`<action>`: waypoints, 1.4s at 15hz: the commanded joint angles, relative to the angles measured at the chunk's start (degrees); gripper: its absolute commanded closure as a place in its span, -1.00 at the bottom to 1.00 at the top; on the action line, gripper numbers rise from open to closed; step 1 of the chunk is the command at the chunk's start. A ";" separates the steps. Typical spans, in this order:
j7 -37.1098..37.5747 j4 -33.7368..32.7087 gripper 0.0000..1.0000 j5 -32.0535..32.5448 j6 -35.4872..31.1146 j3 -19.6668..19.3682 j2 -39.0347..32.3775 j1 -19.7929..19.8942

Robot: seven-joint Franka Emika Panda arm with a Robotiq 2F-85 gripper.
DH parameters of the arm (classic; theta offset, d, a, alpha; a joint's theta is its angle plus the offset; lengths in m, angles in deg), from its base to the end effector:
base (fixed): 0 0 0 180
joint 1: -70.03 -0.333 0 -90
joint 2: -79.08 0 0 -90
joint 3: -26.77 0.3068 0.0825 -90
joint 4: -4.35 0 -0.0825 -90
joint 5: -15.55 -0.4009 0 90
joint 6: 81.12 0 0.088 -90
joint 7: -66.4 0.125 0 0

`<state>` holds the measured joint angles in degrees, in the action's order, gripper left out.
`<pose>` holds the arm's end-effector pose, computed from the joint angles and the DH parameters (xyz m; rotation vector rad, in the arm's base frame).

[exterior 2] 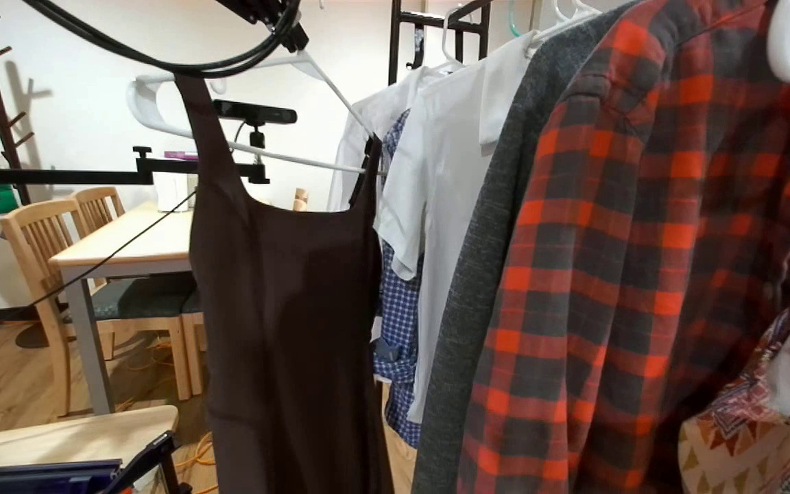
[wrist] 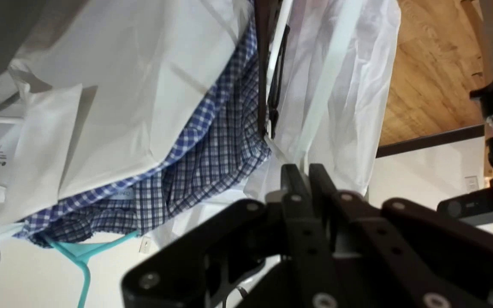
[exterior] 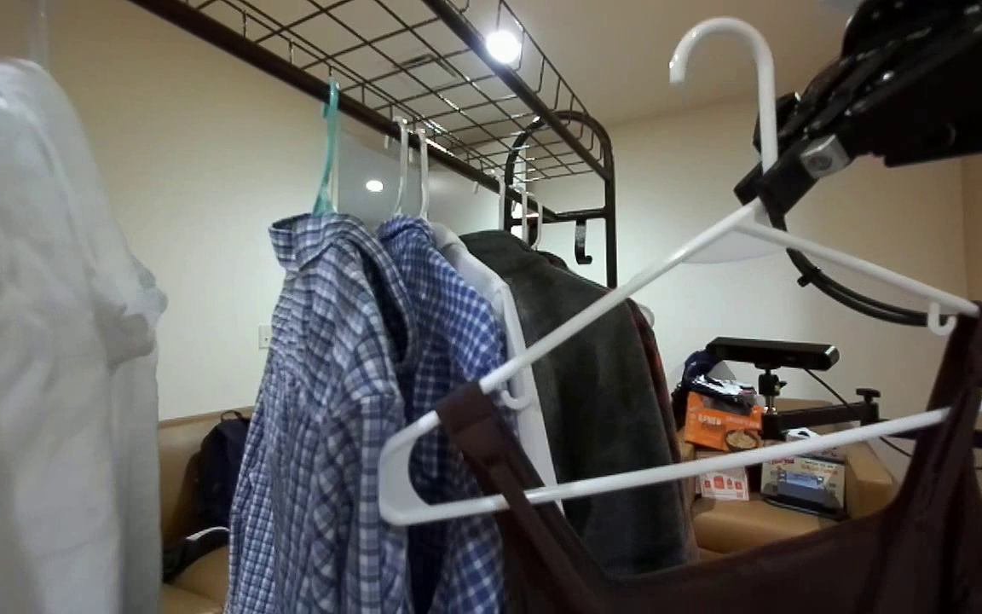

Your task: Unhang the brown dress and move it to the back

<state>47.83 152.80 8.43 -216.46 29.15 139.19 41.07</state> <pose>0.2741 0.1752 0.6304 -2.5146 -1.0862 -1.1717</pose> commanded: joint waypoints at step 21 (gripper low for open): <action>23.79 1.61 0.86 -1.02 -12.08 14.68 -1.26 8.24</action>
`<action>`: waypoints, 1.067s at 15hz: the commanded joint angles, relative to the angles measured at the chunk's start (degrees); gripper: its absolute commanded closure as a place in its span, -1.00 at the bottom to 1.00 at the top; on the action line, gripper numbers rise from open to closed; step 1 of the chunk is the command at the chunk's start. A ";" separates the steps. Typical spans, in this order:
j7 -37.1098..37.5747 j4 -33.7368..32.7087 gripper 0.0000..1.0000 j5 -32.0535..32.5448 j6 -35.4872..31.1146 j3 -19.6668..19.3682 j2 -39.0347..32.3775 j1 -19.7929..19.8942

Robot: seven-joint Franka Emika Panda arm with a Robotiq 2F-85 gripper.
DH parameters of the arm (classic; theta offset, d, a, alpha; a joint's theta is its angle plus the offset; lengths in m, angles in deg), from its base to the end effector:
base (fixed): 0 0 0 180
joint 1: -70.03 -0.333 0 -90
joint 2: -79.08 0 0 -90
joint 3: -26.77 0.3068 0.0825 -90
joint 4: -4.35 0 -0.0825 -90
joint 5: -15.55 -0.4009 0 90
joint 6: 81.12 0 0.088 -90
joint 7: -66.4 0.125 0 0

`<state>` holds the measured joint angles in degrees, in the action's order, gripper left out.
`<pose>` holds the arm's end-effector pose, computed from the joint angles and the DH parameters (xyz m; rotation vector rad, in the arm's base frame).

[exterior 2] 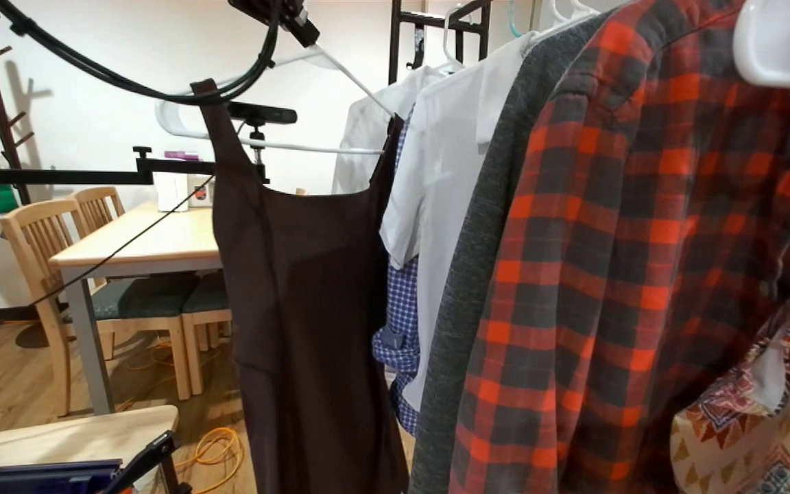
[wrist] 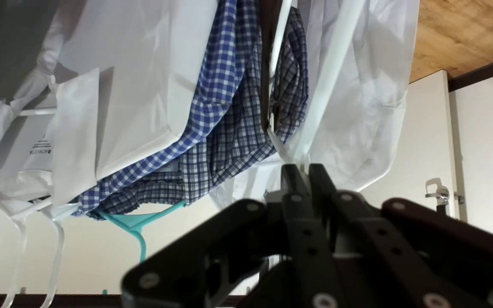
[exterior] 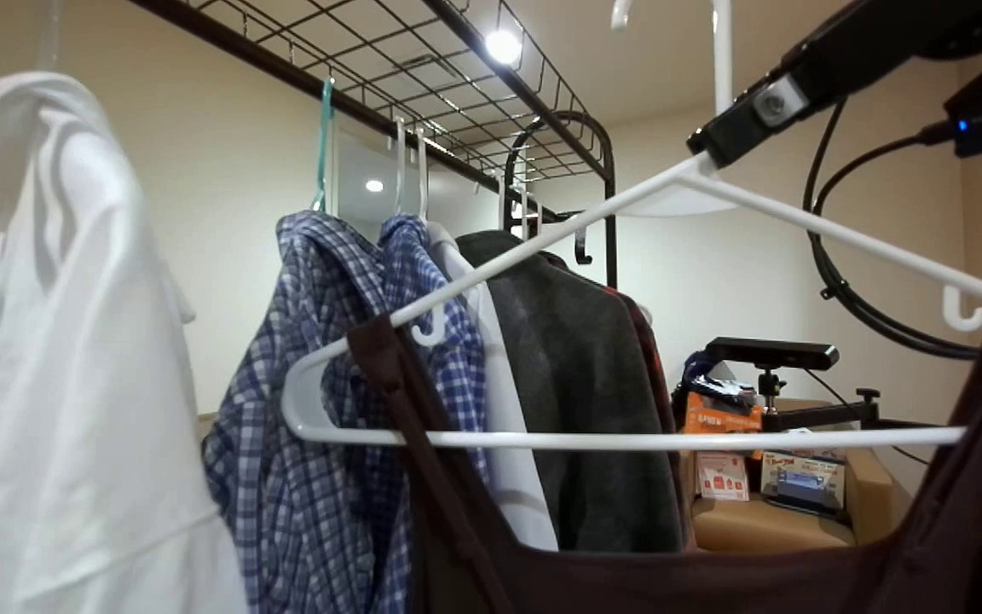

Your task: Unhang the brown dress and move it to the back

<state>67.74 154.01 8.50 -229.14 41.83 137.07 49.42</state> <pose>0.2705 0.2229 0.6277 -2.5589 -0.6871 -1.3804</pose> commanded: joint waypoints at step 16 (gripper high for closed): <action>24.58 1.82 0.86 -1.30 -9.27 16.21 4.82 8.18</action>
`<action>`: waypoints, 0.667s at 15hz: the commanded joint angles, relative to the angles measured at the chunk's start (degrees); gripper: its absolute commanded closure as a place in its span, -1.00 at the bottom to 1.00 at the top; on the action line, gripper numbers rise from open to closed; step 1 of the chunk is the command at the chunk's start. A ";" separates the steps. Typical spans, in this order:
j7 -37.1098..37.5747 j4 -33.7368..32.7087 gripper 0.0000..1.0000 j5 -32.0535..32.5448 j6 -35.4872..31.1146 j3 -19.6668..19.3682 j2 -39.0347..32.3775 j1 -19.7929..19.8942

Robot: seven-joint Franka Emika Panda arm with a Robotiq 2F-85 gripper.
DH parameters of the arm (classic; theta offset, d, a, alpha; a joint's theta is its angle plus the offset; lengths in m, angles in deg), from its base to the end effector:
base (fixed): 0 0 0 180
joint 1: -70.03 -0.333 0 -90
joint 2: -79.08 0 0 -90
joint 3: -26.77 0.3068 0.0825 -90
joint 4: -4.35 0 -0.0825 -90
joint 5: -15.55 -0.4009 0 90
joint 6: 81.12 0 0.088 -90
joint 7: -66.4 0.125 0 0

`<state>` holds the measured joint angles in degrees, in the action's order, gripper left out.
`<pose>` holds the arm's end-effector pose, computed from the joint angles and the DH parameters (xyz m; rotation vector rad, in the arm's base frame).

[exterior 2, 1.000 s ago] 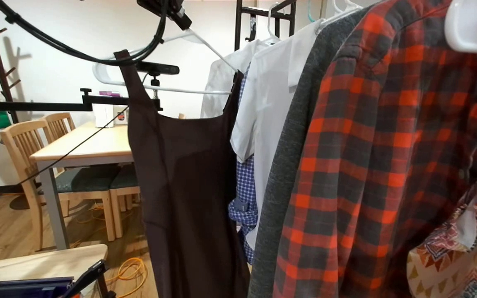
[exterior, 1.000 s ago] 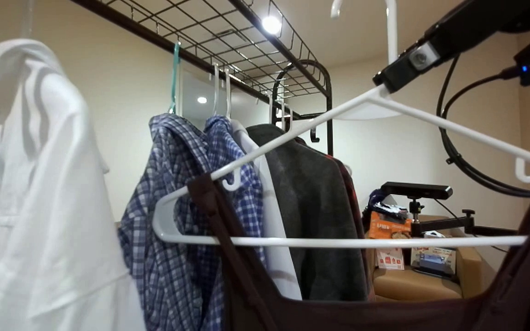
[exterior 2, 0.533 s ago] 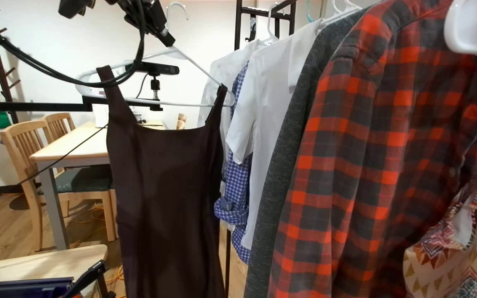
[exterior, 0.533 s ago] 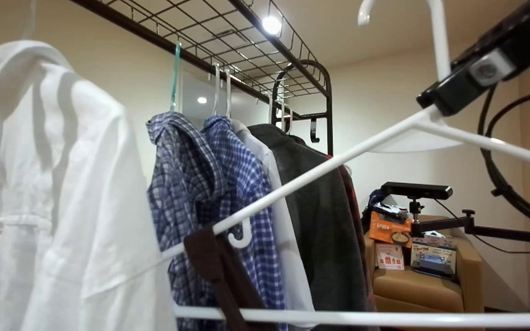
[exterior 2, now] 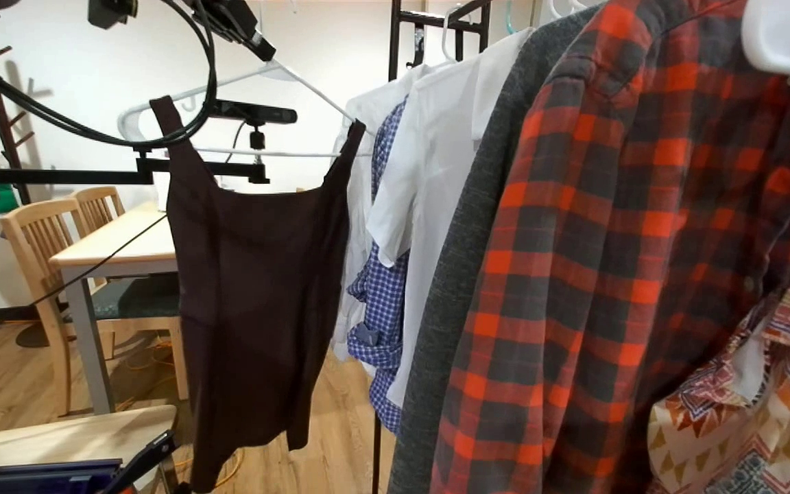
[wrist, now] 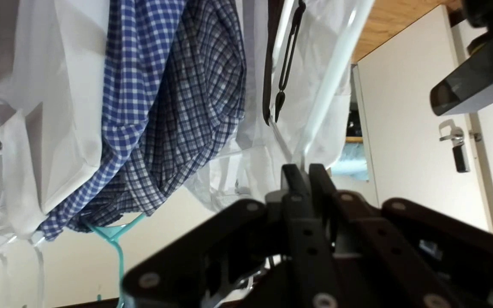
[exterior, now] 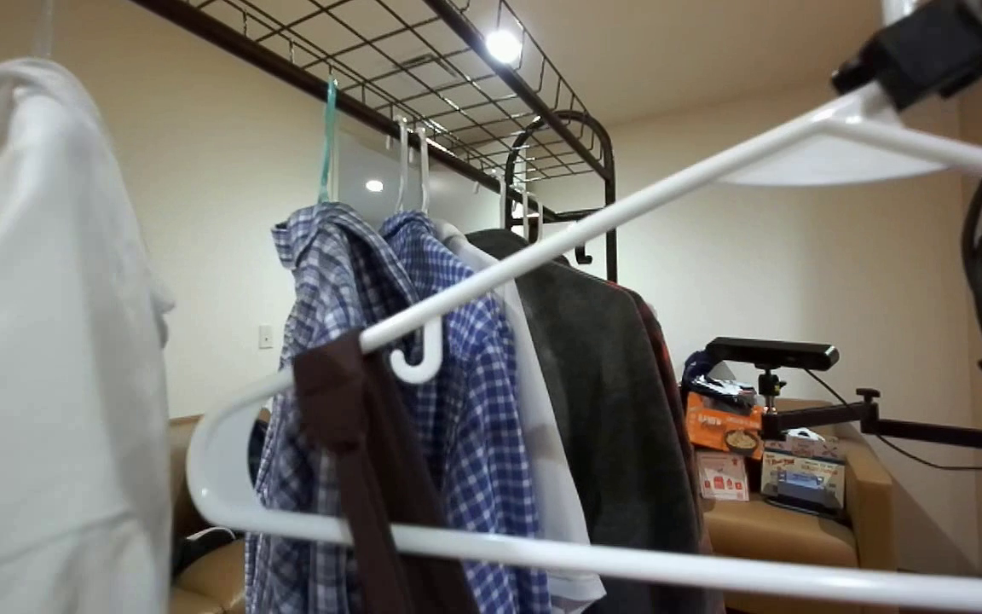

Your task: Unhang the brown dress and move it to the back

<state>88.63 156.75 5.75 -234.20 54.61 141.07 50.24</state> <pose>0.2136 0.2871 0.6076 -2.4656 -0.4193 -1.4196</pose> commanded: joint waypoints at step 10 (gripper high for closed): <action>5.01 -1.59 0.83 1.64 -5.76 7.88 -0.11 17.03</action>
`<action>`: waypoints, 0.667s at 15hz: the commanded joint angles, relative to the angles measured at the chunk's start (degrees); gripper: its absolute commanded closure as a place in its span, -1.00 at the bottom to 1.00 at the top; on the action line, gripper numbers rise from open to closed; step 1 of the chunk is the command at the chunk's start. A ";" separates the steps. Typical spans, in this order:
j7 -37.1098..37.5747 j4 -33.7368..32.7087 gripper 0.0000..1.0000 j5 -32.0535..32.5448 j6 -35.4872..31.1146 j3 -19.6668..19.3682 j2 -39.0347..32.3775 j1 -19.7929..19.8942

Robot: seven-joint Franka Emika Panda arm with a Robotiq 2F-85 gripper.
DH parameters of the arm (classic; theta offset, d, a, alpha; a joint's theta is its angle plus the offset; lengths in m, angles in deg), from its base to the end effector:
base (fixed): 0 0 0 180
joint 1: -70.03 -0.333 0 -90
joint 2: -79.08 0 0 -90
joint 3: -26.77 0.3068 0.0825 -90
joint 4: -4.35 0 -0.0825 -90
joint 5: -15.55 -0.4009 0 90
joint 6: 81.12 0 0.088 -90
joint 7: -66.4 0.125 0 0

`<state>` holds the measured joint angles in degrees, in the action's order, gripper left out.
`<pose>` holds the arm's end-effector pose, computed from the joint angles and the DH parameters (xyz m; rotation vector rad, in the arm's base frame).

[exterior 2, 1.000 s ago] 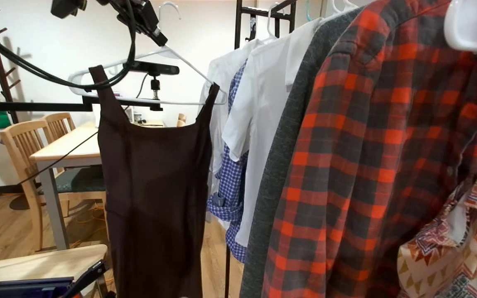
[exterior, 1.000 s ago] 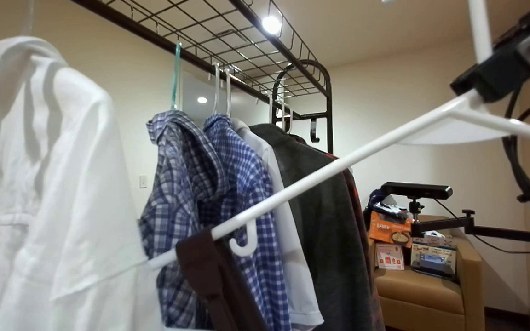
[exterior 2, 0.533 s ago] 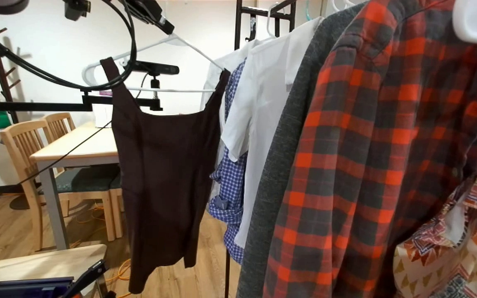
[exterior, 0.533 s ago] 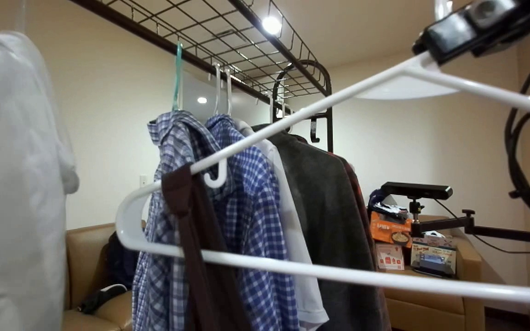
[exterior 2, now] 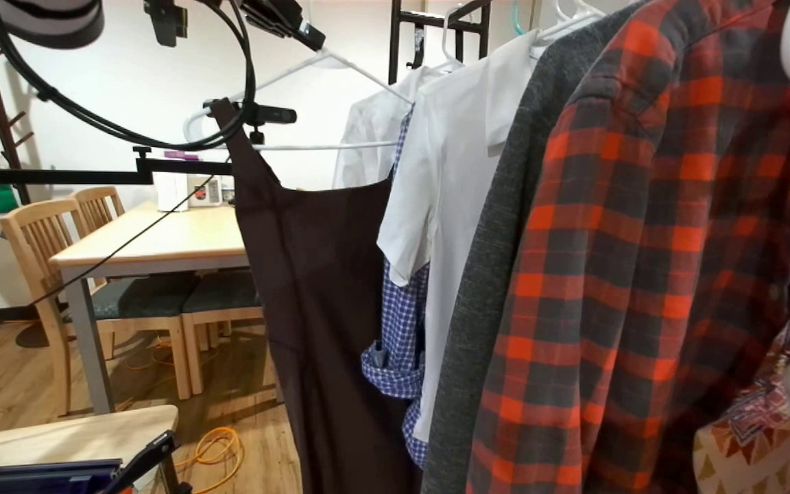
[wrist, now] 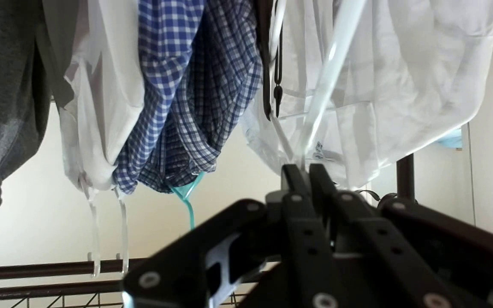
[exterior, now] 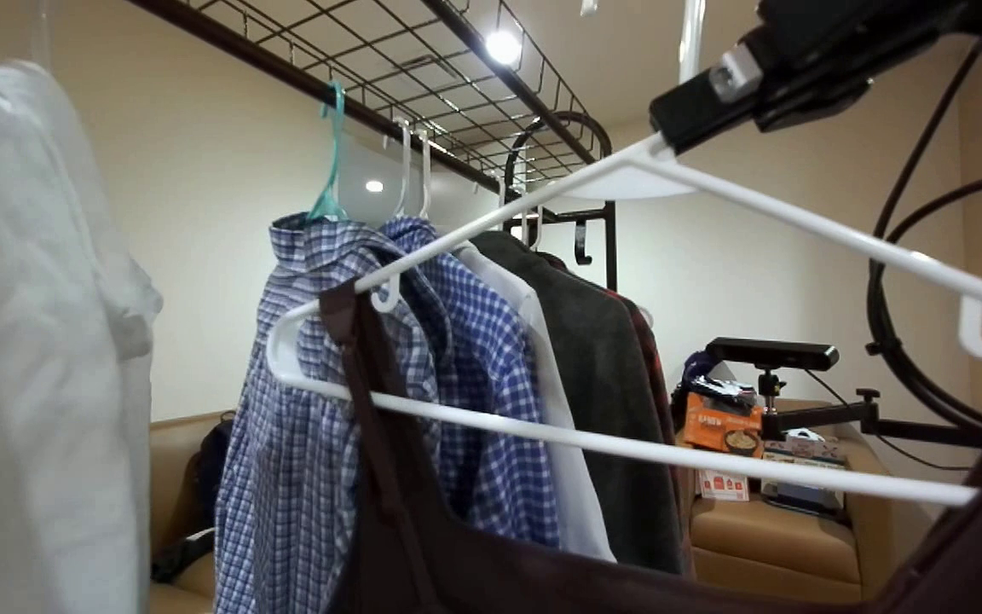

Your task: Unhang the brown dress and move it to the back

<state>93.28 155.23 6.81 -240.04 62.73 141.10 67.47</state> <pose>0.2635 0.2740 0.6065 -2.5133 -0.1817 -1.6600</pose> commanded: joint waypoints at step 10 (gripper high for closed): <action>1.02 -10.52 0.86 4.28 -2.41 3.56 -4.78 14.20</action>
<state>93.28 151.09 7.92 -239.94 64.70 140.20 74.11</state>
